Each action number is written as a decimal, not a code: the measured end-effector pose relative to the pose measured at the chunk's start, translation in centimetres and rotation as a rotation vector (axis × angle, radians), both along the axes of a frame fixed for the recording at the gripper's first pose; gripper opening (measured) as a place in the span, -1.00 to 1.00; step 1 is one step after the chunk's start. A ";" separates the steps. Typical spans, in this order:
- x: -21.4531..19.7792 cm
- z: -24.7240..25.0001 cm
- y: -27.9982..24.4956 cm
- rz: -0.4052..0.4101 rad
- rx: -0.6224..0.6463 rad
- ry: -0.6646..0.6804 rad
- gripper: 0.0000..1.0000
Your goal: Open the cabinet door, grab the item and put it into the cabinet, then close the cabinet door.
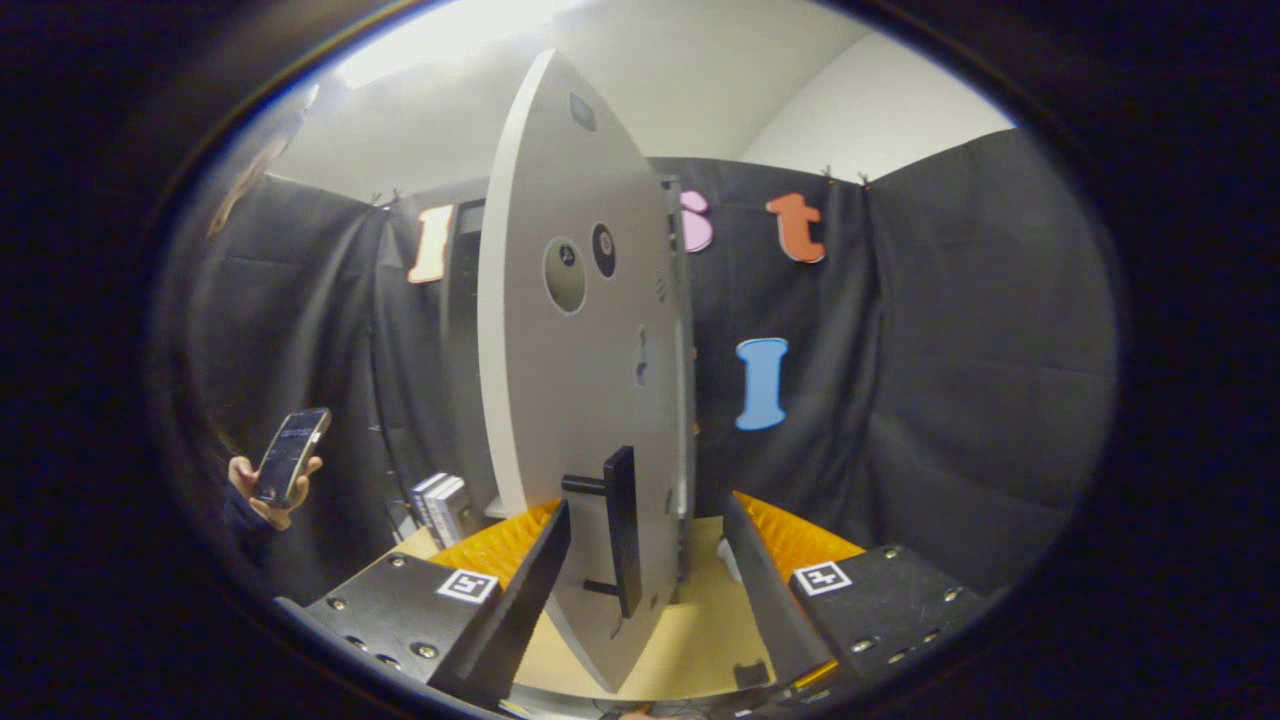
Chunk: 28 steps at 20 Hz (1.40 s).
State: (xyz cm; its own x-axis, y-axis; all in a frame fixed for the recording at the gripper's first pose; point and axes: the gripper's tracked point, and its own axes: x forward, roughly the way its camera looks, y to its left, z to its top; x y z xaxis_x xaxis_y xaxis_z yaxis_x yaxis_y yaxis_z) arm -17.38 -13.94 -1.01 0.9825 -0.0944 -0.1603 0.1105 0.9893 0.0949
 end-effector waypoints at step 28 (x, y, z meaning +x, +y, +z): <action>18.5 -2.4 15.4 0.339 0.051 -0.047 0.99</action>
State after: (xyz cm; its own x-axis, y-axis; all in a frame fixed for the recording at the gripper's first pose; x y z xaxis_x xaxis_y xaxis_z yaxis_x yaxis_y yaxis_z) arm 1.15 1.47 -3.43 0.9631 0.2453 -0.1106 -0.2289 0.9630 0.1421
